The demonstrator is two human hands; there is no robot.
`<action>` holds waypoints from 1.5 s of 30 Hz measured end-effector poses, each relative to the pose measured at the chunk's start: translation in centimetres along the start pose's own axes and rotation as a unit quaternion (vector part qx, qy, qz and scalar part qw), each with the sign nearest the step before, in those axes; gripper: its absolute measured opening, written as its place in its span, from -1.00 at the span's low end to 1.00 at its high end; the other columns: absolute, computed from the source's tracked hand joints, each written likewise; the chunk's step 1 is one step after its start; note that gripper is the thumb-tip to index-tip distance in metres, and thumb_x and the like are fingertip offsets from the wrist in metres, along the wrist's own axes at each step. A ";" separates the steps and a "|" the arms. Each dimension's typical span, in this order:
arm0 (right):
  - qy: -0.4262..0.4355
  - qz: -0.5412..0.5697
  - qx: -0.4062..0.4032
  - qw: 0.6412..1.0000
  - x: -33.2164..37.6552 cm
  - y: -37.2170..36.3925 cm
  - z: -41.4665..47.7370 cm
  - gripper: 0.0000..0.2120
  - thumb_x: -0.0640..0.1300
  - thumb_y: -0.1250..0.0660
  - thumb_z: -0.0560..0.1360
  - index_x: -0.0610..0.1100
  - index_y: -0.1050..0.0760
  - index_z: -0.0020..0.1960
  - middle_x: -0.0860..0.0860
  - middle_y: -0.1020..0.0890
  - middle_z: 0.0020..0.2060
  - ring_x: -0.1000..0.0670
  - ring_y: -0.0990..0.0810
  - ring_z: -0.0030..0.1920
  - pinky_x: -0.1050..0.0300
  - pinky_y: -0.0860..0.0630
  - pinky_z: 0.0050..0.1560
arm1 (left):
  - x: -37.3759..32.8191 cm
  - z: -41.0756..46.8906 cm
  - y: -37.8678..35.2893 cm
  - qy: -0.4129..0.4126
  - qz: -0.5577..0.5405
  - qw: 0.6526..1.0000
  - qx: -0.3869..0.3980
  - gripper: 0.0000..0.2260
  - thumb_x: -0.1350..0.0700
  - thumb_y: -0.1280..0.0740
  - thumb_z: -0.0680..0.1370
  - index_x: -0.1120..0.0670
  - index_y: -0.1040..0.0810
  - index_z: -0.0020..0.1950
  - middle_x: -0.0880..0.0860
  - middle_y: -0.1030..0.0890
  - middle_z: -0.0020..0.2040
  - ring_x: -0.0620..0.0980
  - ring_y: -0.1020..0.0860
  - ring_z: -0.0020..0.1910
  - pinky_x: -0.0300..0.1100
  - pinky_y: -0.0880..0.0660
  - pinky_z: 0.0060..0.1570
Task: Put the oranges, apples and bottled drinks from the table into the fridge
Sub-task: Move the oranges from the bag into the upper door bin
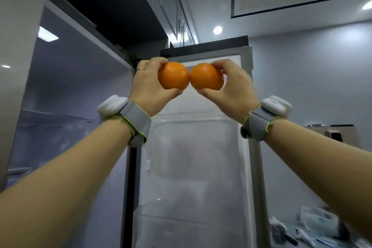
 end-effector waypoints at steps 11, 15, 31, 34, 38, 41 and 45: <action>-0.032 -0.187 0.054 0.980 -0.9 -8.4 9.2 -0.43 0.29 -0.36 0.34 0.02 -0.30 0.19 -0.05 -0.58 0.04 -0.15 -0.53 0.01 -0.13 -0.49 0.06 | 9.2 6.3 -3.5 0.079 0.026 0.997 0.005 -0.40 -0.19 -0.36 0.42 0.03 -0.27 0.35 0.13 -0.44 0.27 0.17 -0.45 0.19 0.00 -0.39 0.13; -0.058 -0.194 0.090 0.975 -2.1 -10.5 10.1 -0.43 0.30 -0.36 0.33 -0.01 -0.27 0.14 -0.08 -0.57 -0.02 -0.15 -0.54 -0.08 -0.12 -0.53 -0.02 | 11.1 7.2 -4.8 0.115 0.050 0.992 0.025 -0.44 -0.24 -0.28 0.46 -0.01 -0.24 0.34 0.14 -0.46 0.24 0.16 -0.42 0.17 -0.08 -0.29 0.04; -0.072 -0.248 0.283 0.924 -1.5 -12.2 10.4 -0.57 0.03 0.01 0.62 -0.23 -0.51 0.16 -0.14 -0.56 0.12 -0.13 -0.51 0.06 0.05 -0.40 0.10 | 10.9 8.1 -7.5 0.100 0.083 0.980 0.152 -0.67 0.15 -0.05 0.56 0.27 -0.57 0.02 0.26 -0.60 0.06 0.25 -0.51 0.10 0.03 -0.43 0.14; -0.065 -0.231 0.304 0.922 -0.9 -12.0 10.3 -0.55 0.03 0.01 0.63 -0.26 -0.47 0.21 -0.14 -0.56 0.18 -0.12 -0.51 0.14 0.02 -0.38 0.22 | 10.9 8.0 -6.8 0.102 0.078 0.983 0.133 -0.64 0.11 -0.03 0.57 0.28 -0.55 0.04 0.28 -0.59 0.06 0.27 -0.51 0.10 0.09 -0.43 0.15; -0.024 -0.191 0.252 0.948 0.5 -9.7 9.9 -0.60 0.05 -0.05 0.61 -0.22 -0.46 0.18 -0.12 -0.60 0.08 -0.12 -0.54 0.10 0.05 -0.42 0.08 | 9.7 6.9 -5.8 0.078 0.087 0.990 0.084 -0.57 -0.03 -0.02 0.50 0.19 -0.57 0.01 0.22 -0.57 0.10 0.23 -0.48 0.10 0.10 -0.38 0.18; 0.014 -0.148 0.193 0.970 1.2 -6.8 8.4 -0.68 0.07 -0.13 0.58 -0.11 -0.44 0.18 -0.01 -0.54 0.05 -0.03 -0.51 0.06 0.09 -0.43 0.04 | 6.8 4.5 -5.3 0.060 0.007 0.998 0.001 -0.64 -0.08 -0.09 0.45 0.08 -0.58 -0.01 0.12 -0.52 0.11 0.13 -0.45 0.11 0.11 -0.24 0.32; 0.043 -0.097 0.086 0.991 0.6 -2.2 4.3 -0.76 0.03 -0.22 0.52 -0.04 -0.47 0.13 0.04 -0.58 0.08 0.06 -0.51 0.08 0.10 -0.44 0.15 | 1.2 -0.7 -5.9 -0.021 -0.211 0.977 -0.018 -0.77 0.01 -0.20 0.44 0.03 -0.55 0.01 0.00 -0.45 0.04 -0.08 -0.43 -0.01 -0.33 -0.34 -0.03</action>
Point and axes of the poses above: each hand's wrist, its own z-axis towards the middle knuckle, its own y-axis out of the back of the hand, x = y × z, the point moved 5 cm from there along z, towards the middle knuckle
